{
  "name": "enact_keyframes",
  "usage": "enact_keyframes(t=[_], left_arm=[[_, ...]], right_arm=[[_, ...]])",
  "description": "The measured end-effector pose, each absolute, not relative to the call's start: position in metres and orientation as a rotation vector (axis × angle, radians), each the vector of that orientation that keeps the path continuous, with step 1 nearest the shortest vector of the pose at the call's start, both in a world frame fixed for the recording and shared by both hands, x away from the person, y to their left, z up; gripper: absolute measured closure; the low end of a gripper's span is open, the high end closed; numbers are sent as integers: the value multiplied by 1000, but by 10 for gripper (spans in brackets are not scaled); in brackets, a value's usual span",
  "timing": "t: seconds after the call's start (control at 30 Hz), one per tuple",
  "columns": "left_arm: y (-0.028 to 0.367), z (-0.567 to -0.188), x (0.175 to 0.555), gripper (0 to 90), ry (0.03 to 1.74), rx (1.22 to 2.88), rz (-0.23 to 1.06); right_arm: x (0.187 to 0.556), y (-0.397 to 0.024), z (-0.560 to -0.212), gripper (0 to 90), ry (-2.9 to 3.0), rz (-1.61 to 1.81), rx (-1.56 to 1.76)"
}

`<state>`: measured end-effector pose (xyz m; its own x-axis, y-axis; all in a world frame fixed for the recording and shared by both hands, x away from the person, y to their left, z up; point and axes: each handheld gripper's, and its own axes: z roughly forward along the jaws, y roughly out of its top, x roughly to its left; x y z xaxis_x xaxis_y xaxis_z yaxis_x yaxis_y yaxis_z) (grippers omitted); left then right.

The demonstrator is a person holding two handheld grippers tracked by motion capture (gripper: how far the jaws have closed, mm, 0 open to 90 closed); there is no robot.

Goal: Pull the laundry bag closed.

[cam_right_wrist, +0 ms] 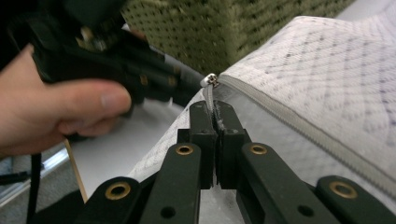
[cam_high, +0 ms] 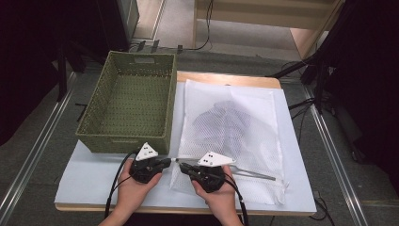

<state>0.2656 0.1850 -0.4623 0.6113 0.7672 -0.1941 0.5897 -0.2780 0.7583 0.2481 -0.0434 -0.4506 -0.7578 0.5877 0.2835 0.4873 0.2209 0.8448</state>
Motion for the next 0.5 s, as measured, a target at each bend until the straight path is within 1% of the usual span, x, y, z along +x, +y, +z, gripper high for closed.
enact_keyframes(t=[0.13, 0.23, 0.33, 0.4, 0.43, 0.5], left_arm=[[181, -448, 262, 900, 1003, 1891, 271], [187, -444, 261, 900, 962, 1808, 192], [187, -444, 259, 864, 912, 1790, 131], [187, -445, 260, 849, 891, 1796, 114], [188, -446, 262, 840, 895, 1787, 80], [191, -448, 266, 822, 915, 1779, 68]], right_arm=[[249, -50, -458, 894, 2379, 1564, 1113], [251, -53, -458, 894, 2372, 1547, 1133], [252, -50, -461, 893, 2376, 1529, 1135], [252, -46, -463, 893, 2386, 1508, 1114], [253, -45, -464, 893, 2386, 1500, 1117], [253, -43, -464, 893, 2384, 1507, 1118]])
